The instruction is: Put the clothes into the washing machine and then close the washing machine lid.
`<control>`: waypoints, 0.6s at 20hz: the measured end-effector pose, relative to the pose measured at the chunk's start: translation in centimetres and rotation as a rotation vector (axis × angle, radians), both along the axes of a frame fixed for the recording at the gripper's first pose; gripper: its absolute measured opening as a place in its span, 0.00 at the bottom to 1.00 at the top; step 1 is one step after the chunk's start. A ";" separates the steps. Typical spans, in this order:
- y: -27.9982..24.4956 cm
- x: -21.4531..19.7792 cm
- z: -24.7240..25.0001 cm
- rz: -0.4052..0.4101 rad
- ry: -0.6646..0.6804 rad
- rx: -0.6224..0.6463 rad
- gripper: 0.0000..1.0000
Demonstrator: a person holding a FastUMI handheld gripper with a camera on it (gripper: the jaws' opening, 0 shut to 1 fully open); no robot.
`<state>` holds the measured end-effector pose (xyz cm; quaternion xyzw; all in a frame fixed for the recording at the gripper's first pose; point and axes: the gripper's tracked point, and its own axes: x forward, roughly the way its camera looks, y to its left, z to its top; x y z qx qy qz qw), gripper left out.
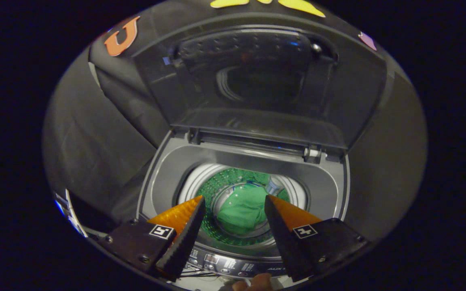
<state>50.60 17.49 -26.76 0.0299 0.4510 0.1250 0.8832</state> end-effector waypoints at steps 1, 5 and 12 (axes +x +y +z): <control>0.6 -0.5 1.6 0.036 -0.027 0.003 0.92; 2.4 -1.0 10.5 0.167 -0.244 0.007 0.92; 3.4 0.6 27.7 0.231 -0.552 0.084 0.92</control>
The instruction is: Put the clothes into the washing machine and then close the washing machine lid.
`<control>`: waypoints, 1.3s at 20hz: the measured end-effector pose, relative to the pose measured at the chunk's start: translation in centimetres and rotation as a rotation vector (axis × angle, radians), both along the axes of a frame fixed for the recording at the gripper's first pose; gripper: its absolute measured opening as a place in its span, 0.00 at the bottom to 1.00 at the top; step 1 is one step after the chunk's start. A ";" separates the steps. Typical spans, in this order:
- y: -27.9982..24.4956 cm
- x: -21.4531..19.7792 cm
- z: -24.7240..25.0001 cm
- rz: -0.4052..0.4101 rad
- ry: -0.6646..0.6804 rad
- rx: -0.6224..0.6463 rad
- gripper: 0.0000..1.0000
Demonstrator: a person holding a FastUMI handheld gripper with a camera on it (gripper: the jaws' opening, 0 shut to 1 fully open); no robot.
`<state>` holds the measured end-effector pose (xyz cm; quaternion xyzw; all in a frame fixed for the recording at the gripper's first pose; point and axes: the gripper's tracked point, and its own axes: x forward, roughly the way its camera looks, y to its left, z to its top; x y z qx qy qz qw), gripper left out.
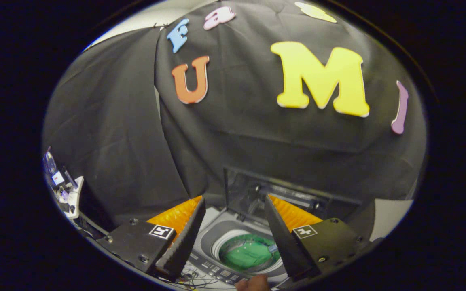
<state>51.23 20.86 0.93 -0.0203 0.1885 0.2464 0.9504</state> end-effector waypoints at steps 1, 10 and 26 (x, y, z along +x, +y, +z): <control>-0.3 0.7 1.6 -0.007 -0.028 0.004 0.92; -6.7 12.3 -2.6 -0.284 0.157 0.130 0.94; -7.2 16.8 -13.2 -0.433 0.294 0.050 0.94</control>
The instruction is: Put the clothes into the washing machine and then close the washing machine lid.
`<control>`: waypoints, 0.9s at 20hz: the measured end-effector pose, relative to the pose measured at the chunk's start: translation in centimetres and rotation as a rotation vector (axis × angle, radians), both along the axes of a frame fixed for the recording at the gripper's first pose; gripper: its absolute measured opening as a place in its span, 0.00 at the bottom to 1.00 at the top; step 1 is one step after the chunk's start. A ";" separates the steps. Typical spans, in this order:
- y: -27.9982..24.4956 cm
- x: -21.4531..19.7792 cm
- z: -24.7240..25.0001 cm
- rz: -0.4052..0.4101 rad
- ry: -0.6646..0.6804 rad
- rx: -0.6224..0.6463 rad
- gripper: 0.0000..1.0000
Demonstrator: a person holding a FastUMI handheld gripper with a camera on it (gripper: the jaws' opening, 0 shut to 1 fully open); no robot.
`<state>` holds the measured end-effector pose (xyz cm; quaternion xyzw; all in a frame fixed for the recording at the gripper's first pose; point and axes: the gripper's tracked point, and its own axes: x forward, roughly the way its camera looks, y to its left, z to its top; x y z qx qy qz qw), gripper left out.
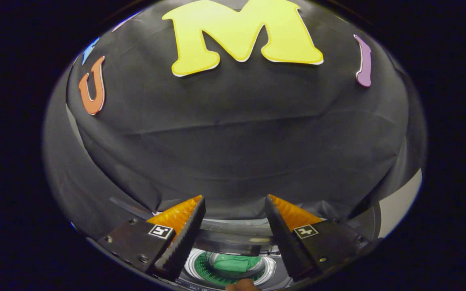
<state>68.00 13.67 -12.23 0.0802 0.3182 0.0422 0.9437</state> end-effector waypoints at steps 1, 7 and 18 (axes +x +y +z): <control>0.0 0.2 0.0 0.004 -0.003 -0.003 0.94; 0.0 -0.3 0.3 0.007 -0.089 -0.019 0.94; 0.2 -2.0 0.4 0.021 -0.123 -0.020 0.94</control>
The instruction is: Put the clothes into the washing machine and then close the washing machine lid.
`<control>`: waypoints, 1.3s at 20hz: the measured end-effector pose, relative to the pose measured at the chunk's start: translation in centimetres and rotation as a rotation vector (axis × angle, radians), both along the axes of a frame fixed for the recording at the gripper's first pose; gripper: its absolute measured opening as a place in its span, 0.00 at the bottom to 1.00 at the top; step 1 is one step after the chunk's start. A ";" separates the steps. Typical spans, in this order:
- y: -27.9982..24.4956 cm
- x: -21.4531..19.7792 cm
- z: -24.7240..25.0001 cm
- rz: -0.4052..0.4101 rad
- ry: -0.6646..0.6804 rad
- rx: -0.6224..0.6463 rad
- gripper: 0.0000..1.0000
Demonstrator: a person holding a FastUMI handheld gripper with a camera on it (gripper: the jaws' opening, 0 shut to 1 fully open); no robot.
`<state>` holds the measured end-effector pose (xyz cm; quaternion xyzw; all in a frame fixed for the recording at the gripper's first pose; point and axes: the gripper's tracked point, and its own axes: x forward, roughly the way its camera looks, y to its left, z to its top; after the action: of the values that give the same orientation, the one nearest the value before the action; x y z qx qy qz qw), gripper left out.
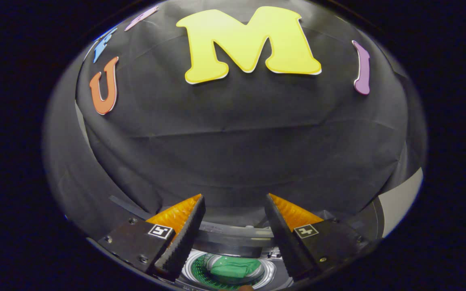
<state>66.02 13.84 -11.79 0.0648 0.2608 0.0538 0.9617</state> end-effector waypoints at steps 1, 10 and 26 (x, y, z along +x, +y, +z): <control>0.0 -0.2 0.0 -0.001 -0.004 0.001 0.94; 0.2 -2.1 0.1 0.006 -0.046 -0.005 0.94; 0.8 -6.8 -0.9 0.023 -0.145 -0.012 0.94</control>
<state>59.22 14.65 -12.67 0.0519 0.1916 0.0678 0.9778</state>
